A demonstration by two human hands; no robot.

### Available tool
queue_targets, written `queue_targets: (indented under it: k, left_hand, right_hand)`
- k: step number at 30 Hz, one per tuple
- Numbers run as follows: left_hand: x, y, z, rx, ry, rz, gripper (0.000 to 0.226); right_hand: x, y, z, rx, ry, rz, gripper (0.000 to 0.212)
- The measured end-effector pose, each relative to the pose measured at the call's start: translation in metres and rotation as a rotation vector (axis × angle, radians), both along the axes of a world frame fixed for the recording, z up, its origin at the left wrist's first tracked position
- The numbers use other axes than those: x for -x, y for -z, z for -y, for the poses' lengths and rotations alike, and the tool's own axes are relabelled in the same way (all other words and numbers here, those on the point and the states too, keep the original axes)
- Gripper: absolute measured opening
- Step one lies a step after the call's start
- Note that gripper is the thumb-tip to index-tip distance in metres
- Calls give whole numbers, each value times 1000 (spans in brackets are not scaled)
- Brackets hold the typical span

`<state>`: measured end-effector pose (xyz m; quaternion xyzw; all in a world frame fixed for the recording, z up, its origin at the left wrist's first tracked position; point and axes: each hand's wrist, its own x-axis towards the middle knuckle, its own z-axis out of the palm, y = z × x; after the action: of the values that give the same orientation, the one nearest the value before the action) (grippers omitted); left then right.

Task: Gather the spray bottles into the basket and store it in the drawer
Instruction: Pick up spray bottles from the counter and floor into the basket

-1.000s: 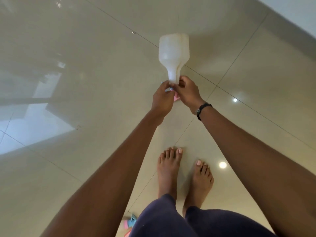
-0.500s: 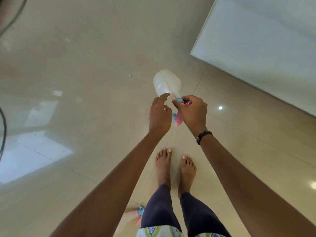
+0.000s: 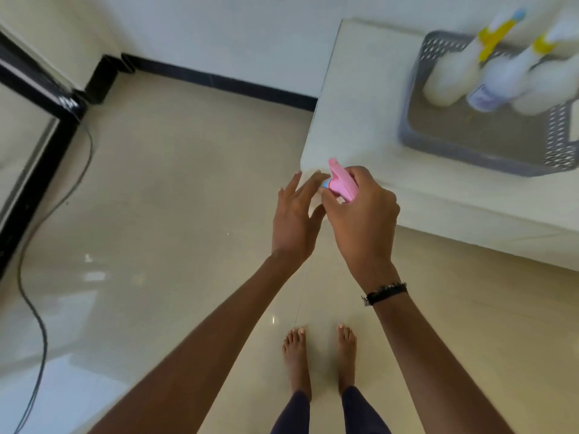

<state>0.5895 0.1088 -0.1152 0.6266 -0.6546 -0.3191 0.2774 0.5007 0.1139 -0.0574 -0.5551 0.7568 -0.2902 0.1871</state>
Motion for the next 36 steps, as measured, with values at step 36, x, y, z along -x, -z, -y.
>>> queue_targets:
  k: [36]
  left_hand:
    - [391,21,193,-240,652,-207,51]
  right_hand:
    - [393,79,116,17,310,119,44]
